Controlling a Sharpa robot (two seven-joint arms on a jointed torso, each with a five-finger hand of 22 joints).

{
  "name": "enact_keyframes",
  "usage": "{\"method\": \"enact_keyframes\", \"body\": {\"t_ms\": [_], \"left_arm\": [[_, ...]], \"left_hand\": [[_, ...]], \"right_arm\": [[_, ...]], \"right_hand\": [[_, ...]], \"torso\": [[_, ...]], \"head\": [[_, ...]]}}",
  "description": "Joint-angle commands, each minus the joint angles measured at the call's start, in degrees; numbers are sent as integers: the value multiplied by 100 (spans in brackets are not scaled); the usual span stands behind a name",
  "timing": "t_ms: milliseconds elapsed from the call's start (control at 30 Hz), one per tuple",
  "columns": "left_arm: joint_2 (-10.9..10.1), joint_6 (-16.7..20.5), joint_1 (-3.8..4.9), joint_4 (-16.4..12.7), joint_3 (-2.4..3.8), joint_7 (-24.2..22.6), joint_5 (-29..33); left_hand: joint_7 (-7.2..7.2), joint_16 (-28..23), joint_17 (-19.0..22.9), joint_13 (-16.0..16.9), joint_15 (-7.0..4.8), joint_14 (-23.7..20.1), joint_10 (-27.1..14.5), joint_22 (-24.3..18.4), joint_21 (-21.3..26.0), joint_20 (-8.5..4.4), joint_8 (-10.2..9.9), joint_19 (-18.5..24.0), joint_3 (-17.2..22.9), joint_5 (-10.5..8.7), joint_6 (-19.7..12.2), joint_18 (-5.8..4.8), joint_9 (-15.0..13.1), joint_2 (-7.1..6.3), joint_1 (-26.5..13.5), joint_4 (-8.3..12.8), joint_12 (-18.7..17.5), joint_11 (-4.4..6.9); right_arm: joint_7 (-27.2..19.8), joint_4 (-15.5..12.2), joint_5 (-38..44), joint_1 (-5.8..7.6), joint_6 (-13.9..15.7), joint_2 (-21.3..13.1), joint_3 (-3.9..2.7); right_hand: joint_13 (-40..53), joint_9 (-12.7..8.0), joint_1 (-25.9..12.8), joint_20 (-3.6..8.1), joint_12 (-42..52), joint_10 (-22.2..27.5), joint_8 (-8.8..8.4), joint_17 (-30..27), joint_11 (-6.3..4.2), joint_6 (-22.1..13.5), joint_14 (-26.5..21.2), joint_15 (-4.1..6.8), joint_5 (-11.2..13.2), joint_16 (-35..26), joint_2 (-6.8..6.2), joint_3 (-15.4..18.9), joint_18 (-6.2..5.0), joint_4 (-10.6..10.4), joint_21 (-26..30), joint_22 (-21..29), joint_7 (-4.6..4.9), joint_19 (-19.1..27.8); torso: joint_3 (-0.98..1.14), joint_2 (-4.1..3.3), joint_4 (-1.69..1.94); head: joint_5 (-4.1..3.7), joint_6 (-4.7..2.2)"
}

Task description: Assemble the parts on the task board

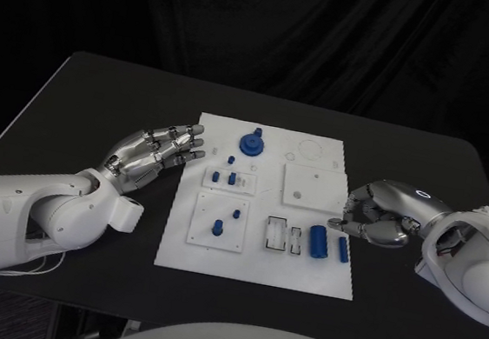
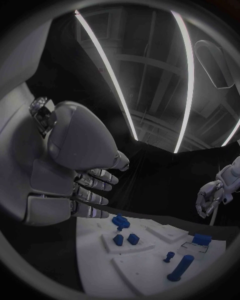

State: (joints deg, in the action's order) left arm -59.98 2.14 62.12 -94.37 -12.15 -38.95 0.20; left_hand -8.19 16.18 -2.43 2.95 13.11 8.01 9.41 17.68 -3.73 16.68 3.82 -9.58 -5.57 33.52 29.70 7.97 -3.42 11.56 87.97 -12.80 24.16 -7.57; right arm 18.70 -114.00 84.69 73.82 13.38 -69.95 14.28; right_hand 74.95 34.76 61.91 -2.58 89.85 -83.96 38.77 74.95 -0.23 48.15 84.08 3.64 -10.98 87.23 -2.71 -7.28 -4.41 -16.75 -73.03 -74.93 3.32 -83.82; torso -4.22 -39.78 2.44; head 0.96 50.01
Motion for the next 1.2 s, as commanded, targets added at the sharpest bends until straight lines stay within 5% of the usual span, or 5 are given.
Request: {"method": "enact_keyframes", "body": {"t_ms": [33,400,667,1200], "left_arm": [[17,-5,-7,-15,4,-214,53],[39,-30,-7,0,4,-210,53],[60,-58,-7,21,4,-206,53],[19,-92,-17,41,4,-185,53]], "left_hand": [[-1,26,-8,8,1,17,12,6,-35,0,30,-35,39,29,47,-58,-6,9,60,5,23,-14],[-8,28,-7,7,0,15,11,4,-36,0,30,-37,74,35,37,-60,-3,30,66,9,19,-23],[-9,30,-7,6,1,15,12,0,-35,0,29,-36,82,36,35,-60,-2,34,67,10,20,-25],[-14,28,-6,4,2,8,3,-5,-34,0,25,-34,113,35,16,-63,2,45,73,16,9,-32]], "right_arm": [[801,10,32,-67,-341,69,-1],[1052,206,241,-267,-449,385,-2],[1111,355,269,-375,-580,562,-2],[1084,622,273,-565,-487,878,-3]], "right_hand": [[1505,166,-210,33,15,-604,157,1326,-58,-27,529,51,96,144,-25,-40,142,-12,-237,-1121,-44,-143],[1505,295,-412,70,15,-604,233,1505,-95,-26,592,83,381,277,-1,-137,181,-6,-481,-1171,-77,-205],[1505,334,-759,82,15,-604,205,1505,-103,2,592,93,734,277,149,-136,187,-12,-544,-1176,-86,-202],[1505,342,-910,85,15,-604,193,1505,-110,53,592,98,796,277,207,-101,186,-10,-556,-1175,-94,-196]], "torso": [[-4,-1,7],[5,-6,-1],[1,-2,-1],[4,-1,-2]], "head": [[-37,-1],[-41,-1],[-45,-1],[-16,-1]]}}
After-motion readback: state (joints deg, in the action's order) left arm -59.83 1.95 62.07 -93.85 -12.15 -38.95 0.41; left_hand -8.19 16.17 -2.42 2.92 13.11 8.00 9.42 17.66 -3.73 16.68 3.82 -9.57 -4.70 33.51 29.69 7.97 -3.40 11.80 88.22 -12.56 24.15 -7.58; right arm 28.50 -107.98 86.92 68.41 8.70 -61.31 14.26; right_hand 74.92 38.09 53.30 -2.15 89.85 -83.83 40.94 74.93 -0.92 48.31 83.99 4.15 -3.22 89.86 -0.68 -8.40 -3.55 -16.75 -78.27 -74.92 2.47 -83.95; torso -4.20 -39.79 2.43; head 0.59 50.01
